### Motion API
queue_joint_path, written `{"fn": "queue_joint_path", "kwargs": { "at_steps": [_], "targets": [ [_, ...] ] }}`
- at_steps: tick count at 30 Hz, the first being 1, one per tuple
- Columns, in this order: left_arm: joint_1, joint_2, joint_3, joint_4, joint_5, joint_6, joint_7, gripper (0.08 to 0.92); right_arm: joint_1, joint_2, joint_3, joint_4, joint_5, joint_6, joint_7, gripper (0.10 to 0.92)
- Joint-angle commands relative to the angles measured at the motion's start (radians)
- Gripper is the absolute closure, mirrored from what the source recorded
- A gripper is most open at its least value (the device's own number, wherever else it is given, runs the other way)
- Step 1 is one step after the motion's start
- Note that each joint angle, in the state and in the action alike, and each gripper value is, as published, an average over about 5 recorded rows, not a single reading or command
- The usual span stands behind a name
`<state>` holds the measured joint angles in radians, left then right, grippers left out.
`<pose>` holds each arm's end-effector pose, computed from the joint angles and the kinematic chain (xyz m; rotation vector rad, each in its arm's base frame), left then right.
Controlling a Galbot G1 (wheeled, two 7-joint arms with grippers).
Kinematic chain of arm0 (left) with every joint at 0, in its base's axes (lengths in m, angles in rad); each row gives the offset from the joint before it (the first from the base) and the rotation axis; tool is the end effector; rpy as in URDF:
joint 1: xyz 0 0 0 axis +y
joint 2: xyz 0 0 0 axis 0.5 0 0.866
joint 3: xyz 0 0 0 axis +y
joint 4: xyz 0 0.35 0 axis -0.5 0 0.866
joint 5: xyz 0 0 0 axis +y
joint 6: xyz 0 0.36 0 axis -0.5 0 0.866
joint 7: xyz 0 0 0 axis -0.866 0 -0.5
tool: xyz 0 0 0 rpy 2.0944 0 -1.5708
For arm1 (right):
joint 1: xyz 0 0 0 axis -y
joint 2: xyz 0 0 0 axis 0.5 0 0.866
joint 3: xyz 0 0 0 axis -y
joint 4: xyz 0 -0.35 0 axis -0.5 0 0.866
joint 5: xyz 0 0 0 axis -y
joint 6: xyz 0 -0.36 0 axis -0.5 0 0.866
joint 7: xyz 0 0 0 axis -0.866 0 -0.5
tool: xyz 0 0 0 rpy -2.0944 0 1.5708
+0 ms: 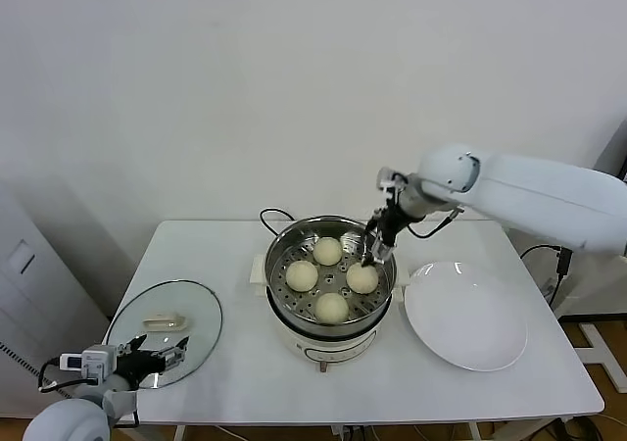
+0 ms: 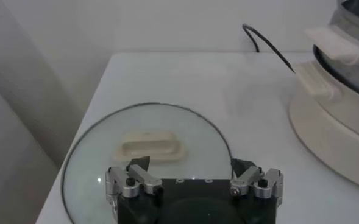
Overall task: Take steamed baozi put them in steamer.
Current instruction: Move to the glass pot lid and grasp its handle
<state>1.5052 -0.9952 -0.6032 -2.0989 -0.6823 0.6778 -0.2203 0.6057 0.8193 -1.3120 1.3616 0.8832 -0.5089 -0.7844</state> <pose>0.2214 0.1125 -0.2518 -0.0584 -2.4839 -0.0213 0.5481 -0.0417 -0.0474 1.3034 -1.8333 0.9018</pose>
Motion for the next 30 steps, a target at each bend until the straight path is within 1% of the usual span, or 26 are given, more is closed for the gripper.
{"fn": "queue_joint_path", "kwargs": {
  "at_steps": [1, 7, 11, 15, 17, 25, 30],
  "targets": [
    [-0.005, -0.012, -0.022, -0.003, 0.008, -0.012, 0.0, 0.177, -0.415, -0.162, 0.627, -0.063, 0.125, 0.161, 0.175, 0.203],
    [-0.029, -0.006, -0.027, 0.001, 0.003, -0.031, 0.004, 0.177, -0.823, -0.177, 1.052, -0.015, 0.115, 0.327, 0.312, 0.203],
    [-0.05, -0.003, -0.027, 0.006, 0.002, -0.053, 0.012, 0.177, -1.055, -0.163, 1.276, 0.032, 0.087, 0.423, 0.381, 0.203],
    [-0.059, -0.007, -0.034, 0.015, 0.01, -0.084, 0.022, 0.177, -1.241, -0.129, 1.446, 0.063, 0.023, 0.526, 0.452, 0.203],
    [-0.06, -0.008, -0.037, 0.019, 0.031, -0.103, 0.028, 0.177, -1.324, -0.101, 1.532, 0.083, -0.023, 0.548, 0.461, 0.203],
    [-0.03, 0.002, -0.04, 0.049, 0.292, -0.211, 0.083, 0.177, -1.623, 0.047, 1.843, 0.157, -0.183, 0.581, 0.481, 0.203],
    [0.013, 0.011, -0.041, 0.097, 0.564, -0.333, 0.116, 0.177, -1.751, 0.128, 1.955, 0.187, -0.249, 0.583, 0.484, 0.203]
  ]
}}
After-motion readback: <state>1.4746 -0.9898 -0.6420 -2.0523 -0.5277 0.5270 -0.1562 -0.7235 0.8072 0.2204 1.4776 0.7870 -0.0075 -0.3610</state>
